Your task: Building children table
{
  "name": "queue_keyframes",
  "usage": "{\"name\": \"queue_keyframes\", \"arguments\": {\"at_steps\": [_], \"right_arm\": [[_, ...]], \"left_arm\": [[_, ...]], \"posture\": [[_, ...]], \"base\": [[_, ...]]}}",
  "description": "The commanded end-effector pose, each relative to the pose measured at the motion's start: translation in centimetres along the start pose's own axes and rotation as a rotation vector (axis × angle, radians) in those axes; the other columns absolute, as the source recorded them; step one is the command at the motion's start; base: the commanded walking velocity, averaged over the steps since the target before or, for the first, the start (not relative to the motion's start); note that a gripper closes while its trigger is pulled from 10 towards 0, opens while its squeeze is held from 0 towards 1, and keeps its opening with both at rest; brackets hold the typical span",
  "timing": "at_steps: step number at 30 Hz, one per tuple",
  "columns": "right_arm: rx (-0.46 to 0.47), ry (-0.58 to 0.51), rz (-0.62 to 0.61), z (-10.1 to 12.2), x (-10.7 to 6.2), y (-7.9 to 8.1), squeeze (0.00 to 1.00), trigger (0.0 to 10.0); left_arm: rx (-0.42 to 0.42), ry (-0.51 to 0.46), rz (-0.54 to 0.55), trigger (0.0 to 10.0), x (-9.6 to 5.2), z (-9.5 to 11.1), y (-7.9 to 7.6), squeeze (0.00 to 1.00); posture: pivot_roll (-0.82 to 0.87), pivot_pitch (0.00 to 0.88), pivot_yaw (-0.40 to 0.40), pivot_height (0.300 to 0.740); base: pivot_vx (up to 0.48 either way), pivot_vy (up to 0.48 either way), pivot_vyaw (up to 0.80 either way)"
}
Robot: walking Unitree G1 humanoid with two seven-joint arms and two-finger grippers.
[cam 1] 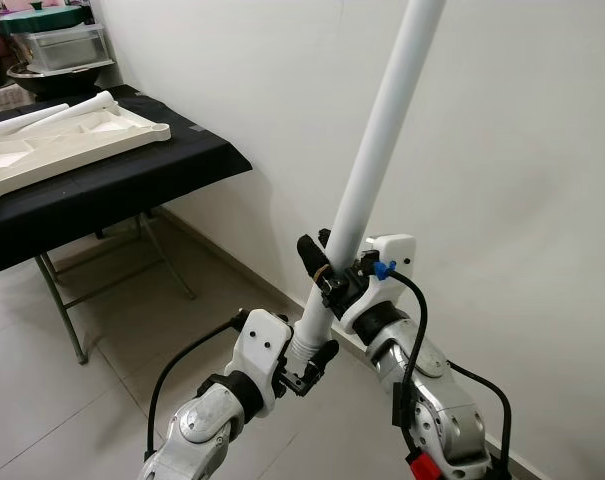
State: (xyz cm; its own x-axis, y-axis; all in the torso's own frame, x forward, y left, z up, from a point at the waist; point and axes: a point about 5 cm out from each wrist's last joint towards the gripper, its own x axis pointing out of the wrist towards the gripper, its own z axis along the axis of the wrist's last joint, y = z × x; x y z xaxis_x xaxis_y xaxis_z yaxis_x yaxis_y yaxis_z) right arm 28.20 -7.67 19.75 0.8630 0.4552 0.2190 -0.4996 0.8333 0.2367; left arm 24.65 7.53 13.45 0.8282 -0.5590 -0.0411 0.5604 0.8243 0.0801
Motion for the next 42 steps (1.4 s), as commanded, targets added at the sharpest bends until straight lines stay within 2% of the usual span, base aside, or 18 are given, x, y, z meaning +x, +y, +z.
{"name": "queue_keyframes", "arguments": {"at_steps": [1,16,21,29,30,32,33,42], "right_arm": [[0.041,-0.004,0.029,-0.1,-0.3,0.9,0.0,10.0],[0.102,-0.026,0.098,0.7,-0.4,2.5,0.0,10.0],[0.097,-0.015,0.119,0.6,-0.5,2.9,0.0,10.0],[0.092,0.016,0.128,0.0,-0.8,3.0,0.0,10.0],[0.09,0.018,0.13,0.0,-0.8,3.0,0.0,10.0],[0.086,0.02,0.132,0.0,-0.8,3.0,0.0,10.0],[0.083,0.021,0.133,0.0,-0.9,3.0,0.0,10.0],[0.076,-0.004,0.1,0.6,-0.5,2.4,0.0,10.0]], "left_arm": [[0.003,0.03,0.011,10.0,0.0,-0.5,0.2,0.0],[0.015,0.043,-0.011,10.0,0.4,-0.9,-0.2,0.0],[0.014,0.033,-0.005,10.0,0.6,-0.7,-0.1,0.0],[0.061,0.003,0.004,10.0,0.8,0.0,0.4,0.0],[0.072,-0.005,0.012,8.6,0.8,0.1,0.5,0.0],[0.083,-0.022,0.032,8.6,0.8,0.3,0.7,0.0],[0.09,-0.035,0.047,0.0,0.8,0.4,0.8,0.0],[0.092,-0.002,0.056,0.0,0.6,-0.4,0.8,0.0]], "posture": [[0.02,0.025,-0.008,0.74],[0.02,0.035,-0.004,0.74],[0.02,0.034,-0.004,0.74],[0.02,0.036,-0.005,0.74],[0.02,0.036,-0.005,0.74],[0.02,0.036,-0.005,0.74],[0.02,0.036,-0.005,0.74],[0.02,0.036,-0.002,0.74]], "base": [[0.0,0.0,0.0],[0.0,0.0,0.0],[0.0,0.0,0.0],[0.0,0.0,0.0],[0.0,0.0,0.0],[0.0,0.0,0.0],[0.0,0.0,0.0],[0.0,0.0,0.0]]}}
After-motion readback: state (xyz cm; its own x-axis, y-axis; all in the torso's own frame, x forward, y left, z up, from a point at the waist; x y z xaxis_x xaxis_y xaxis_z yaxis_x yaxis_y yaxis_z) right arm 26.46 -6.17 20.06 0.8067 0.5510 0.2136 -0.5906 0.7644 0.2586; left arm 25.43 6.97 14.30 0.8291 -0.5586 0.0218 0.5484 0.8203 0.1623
